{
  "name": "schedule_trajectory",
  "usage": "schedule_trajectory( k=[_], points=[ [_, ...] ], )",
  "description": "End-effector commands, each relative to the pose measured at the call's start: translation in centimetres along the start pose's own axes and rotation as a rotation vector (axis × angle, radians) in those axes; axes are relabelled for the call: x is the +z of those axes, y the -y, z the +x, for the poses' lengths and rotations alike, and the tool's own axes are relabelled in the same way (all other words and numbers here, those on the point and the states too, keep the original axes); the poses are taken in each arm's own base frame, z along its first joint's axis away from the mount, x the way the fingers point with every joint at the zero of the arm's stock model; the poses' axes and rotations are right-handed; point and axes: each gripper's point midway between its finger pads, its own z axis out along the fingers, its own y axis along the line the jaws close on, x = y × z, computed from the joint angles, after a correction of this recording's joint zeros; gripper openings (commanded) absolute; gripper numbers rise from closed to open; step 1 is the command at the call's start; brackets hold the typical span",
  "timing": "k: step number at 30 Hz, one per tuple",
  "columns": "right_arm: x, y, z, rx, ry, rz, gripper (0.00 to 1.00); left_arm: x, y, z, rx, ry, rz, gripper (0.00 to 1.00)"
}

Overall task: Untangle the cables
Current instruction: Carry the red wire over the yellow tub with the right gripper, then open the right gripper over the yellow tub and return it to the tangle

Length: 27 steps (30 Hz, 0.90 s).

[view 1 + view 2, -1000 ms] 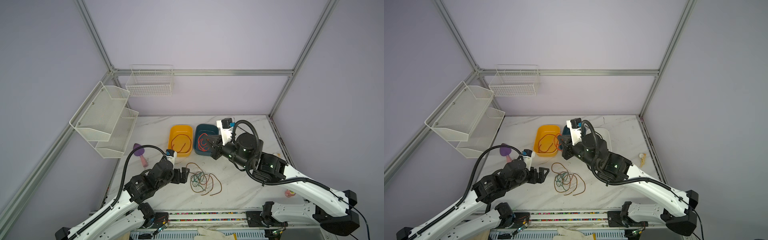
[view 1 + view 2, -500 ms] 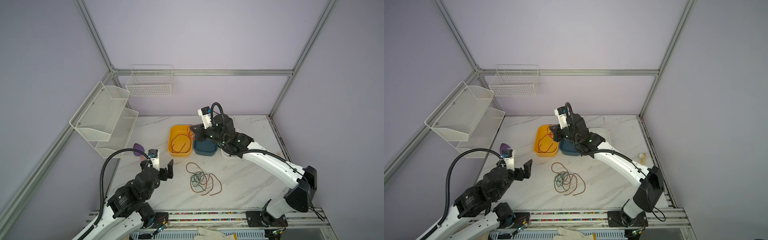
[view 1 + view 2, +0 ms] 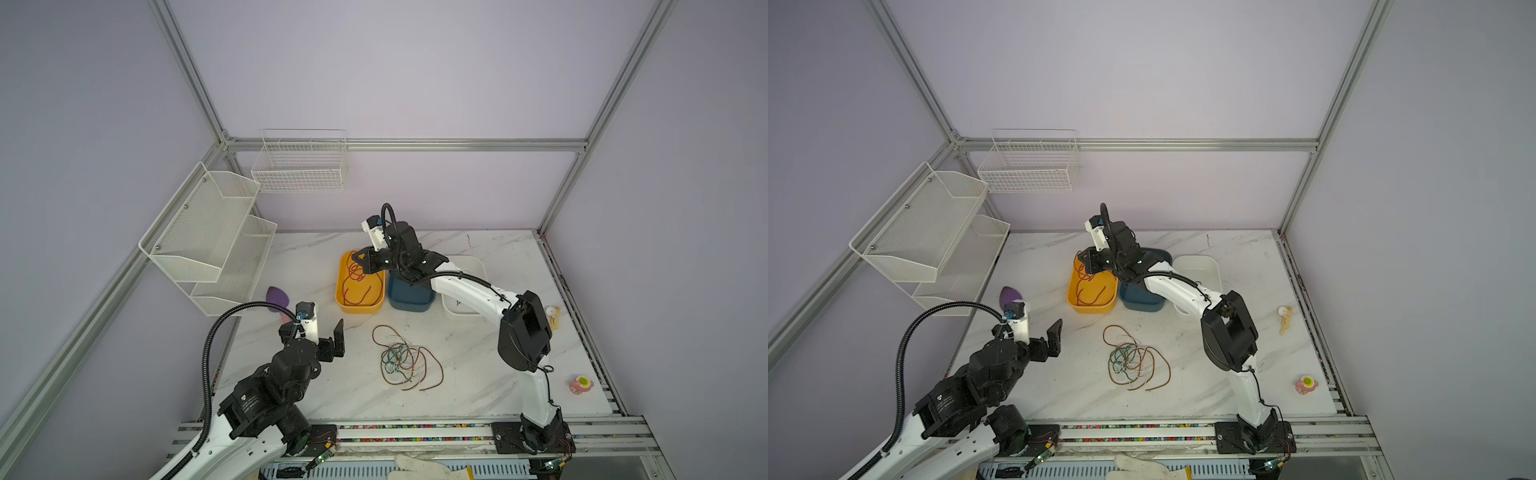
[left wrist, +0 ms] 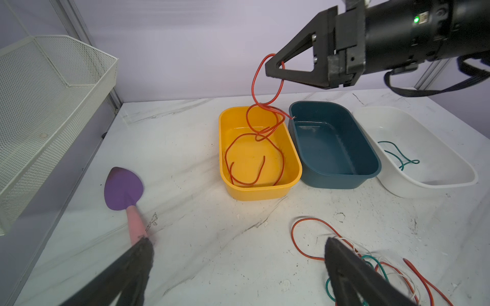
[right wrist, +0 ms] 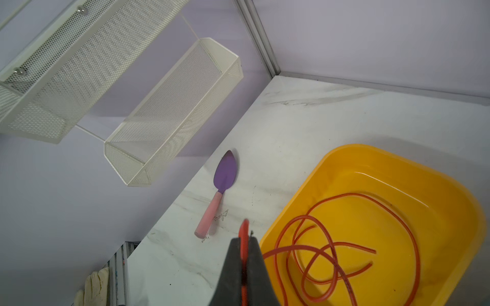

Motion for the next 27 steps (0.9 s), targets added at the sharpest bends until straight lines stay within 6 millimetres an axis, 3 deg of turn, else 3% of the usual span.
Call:
schedule_trajectory(
  k=[1, 9, 13, 18, 27],
  points=[
    [1.6, 1.3, 0.2, 0.031, -0.009, -0.007, 0.00, 0.5, -0.1, 0.3, 0.007, 0.023, -0.017, 1.00],
    [4.9, 7.7, 4.1, 0.094, -0.067, 0.107, 0.00, 0.5, -0.1, 0.3, 0.005, 0.034, -0.008, 1.00],
    [5.7, 9.0, 5.7, 0.105, -0.098, 0.133, 0.10, 0.5, 0.1, 0.3, 0.006, 0.033, 0.000, 1.00],
    [5.6, 9.6, 6.4, 0.105, -0.121, 0.158, 0.21, 0.6, 0.2, 0.4, 0.007, 0.032, 0.005, 1.00],
    [3.4, 8.8, 5.0, 0.075, -0.104, 0.194, 0.39, 0.6, 0.5, 0.5, 0.011, 0.026, 0.021, 1.00]
  ],
)
